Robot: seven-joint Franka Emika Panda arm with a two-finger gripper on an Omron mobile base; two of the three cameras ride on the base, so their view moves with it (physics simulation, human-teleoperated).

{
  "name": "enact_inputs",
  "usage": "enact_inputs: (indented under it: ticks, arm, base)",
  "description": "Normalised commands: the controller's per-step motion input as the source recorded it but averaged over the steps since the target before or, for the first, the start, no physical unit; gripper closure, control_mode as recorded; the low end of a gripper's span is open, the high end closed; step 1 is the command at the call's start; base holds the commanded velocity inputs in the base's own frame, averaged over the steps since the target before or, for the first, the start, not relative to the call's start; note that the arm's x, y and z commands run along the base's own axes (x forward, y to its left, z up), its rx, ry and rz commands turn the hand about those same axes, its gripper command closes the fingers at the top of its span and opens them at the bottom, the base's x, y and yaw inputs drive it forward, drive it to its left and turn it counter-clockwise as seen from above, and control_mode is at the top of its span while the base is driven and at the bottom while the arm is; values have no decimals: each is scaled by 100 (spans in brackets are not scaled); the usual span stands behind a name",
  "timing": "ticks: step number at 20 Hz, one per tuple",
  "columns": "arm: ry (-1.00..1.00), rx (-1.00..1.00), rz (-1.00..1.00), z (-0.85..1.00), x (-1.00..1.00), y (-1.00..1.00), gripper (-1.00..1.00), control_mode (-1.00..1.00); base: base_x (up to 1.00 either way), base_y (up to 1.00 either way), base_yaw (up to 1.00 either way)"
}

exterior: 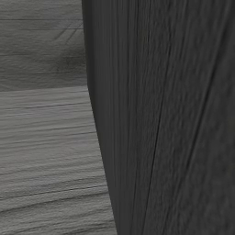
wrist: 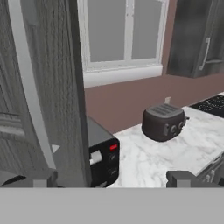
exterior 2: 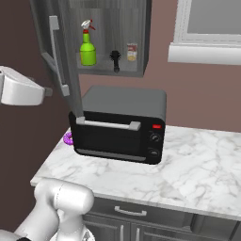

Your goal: Pick the dish brush and spray from the cabinet and place them on the counter.

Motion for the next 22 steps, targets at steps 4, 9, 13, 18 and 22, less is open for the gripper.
enact_inputs:
  ticks: [4,9,13,18,22]
  arm:
    - [0,10,0,10,-29,-29,-100,-100]
    - [0,11,0,8,-31,-31,-100,-100]
    - [0,12,1,6,-31,-34,-100,-100]
    - [0,16,4,0,-5,-33,-100,-100]
    - [-2,19,7,0,0,-36,-100,-100]
  base:
    - [0,0,0]
    - [0,0,0]
    - [0,0,0]
    - [0,0,0]
    - [0,0,0]
